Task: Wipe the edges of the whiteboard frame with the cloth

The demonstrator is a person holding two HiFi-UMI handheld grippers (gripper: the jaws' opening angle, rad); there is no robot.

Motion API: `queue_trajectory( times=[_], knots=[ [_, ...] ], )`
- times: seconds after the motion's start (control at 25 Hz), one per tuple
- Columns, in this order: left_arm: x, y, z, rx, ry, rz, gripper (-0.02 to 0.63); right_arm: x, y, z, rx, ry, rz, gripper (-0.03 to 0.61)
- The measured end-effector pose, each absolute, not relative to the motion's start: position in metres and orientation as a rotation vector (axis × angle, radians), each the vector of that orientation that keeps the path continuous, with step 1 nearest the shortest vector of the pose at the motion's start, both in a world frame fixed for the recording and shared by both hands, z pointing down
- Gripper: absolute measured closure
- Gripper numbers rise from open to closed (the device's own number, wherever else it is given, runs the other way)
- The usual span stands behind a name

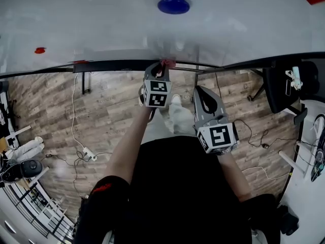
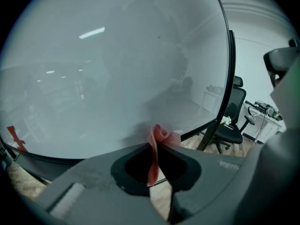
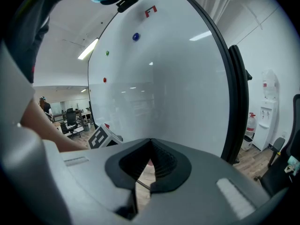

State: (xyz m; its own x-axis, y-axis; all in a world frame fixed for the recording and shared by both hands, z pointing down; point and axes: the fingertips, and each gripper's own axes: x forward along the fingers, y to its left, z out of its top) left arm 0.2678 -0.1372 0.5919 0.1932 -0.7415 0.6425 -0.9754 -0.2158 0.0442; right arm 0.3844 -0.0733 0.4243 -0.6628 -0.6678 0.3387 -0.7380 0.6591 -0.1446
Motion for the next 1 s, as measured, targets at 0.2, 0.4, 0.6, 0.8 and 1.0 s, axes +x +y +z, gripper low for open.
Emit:
queue_trajectory(
  times=[0.2,0.4,0.6,0.8,1.0],
  knots=[
    [0.264,-0.137,0.594,2.035,-1.579,0.69,0.578,0.375,-0.078,0.426,1.127,-2.609,0.39,0.577],
    [0.258,-0.137,0.596,2.048,-1.553,0.682,0.578,0.364,-0.088,0.429,1.171,-2.589,0.383,0.577],
    [0.247,-0.136,0.595,2.076,-1.517,0.687,0.578,0.346,-0.092,0.43,1.216,-2.573,0.393,0.577],
    [0.244,-0.135,0.595,2.104,-1.482,0.682,0.578,0.328,-0.088,0.431,1.208,-2.568,0.381,0.577],
    [0.238,-0.134,0.592,2.119,-1.473,0.668,0.578,0.319,-0.081,0.431,1.233,-2.558,0.381,0.577]
  ],
)
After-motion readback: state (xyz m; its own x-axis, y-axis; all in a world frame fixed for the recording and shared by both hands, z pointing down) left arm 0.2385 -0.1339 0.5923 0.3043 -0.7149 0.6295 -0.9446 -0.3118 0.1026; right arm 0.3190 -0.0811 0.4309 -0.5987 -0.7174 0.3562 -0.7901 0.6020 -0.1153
